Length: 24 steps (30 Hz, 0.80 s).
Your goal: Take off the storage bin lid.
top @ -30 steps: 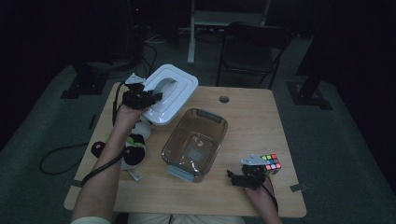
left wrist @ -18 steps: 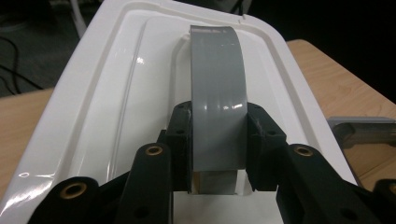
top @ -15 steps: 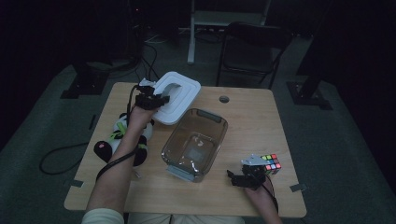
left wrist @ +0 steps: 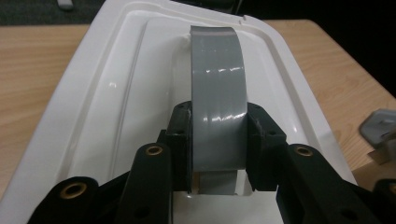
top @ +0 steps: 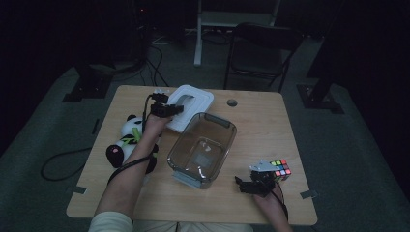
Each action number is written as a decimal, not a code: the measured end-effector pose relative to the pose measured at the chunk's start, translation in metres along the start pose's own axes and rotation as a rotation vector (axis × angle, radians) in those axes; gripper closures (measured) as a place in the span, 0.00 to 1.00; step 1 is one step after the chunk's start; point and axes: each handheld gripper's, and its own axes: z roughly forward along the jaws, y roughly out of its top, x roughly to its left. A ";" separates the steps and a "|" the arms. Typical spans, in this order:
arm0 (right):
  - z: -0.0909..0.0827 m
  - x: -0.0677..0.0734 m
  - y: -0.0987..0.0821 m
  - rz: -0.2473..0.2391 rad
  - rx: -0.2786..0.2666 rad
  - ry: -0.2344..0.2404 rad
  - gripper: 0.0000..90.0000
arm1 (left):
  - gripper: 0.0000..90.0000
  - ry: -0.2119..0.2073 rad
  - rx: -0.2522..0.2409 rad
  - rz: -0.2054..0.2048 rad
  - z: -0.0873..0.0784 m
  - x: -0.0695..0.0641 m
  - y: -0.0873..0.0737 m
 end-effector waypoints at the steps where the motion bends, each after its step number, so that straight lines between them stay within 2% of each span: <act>1: 0.000 0.000 0.000 0.000 0.000 0.000 0.20 | 0.75 -0.006 0.011 0.003 0.004 -0.002 -0.001; 3: 0.000 0.000 0.000 -0.002 0.001 -0.001 0.20 | 0.75 0.001 0.025 0.015 0.012 -0.006 -0.004; 9: 0.000 0.000 0.000 -0.002 -0.001 0.000 0.20 | 0.75 0.003 0.054 -0.024 0.029 -0.009 -0.010; 13: -0.001 0.000 0.000 0.002 -0.005 0.004 0.20 | 0.75 0.039 0.112 -0.005 0.039 -0.013 -0.011; 16: -0.001 0.000 0.000 0.000 -0.004 0.005 0.20 | 0.75 0.061 0.134 0.012 0.043 -0.015 -0.013; 20: -0.001 0.000 0.000 0.001 -0.004 0.006 0.20 | 0.75 0.060 0.151 0.012 0.044 -0.015 -0.014; 24: -0.001 0.000 0.000 0.000 -0.002 0.006 0.20 | 0.75 0.064 0.204 0.014 0.046 -0.014 -0.015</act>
